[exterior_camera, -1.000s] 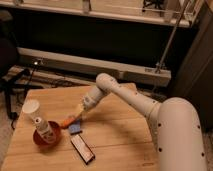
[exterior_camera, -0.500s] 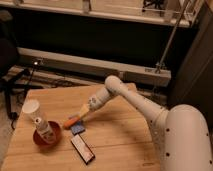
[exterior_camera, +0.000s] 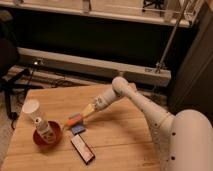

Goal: Place the pepper on the white sponge

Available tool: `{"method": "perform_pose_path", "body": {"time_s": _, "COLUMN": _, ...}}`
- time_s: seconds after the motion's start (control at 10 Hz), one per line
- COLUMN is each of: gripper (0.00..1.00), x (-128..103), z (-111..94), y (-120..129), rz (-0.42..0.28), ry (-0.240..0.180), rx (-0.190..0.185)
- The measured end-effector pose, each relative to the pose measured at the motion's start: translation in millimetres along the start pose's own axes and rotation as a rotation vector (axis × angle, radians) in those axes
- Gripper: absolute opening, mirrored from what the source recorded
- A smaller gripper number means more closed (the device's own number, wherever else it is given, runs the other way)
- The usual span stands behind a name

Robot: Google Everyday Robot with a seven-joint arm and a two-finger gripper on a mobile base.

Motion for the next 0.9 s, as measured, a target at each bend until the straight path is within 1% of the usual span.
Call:
{"method": "perform_pose_path", "body": {"time_s": 0.2, "gripper": 0.00, "x": 0.1, "z": -3.4, "y": 1.7, "rz": 0.000, "ry": 0.011, "rx": 0.033}}
{"method": "perform_pose_path", "body": {"time_s": 0.4, "gripper": 0.00, "x": -1.0, "z": -2.0, "y": 4.7, "rz": -0.003, "ry": 0.006, "rx": 0.058}}
{"method": "perform_pose_path", "body": {"time_s": 0.7, "gripper": 0.00, "x": -0.6, "z": 5.6, "y": 6.6, "rz": -0.009, "ry": -0.014, "rx": 0.076}}
{"method": "perform_pose_path", "body": {"time_s": 0.9, "gripper": 0.00, "x": -0.7, "z": 8.0, "y": 8.9, "rz": -0.010, "ry": -0.024, "rx": 0.080}}
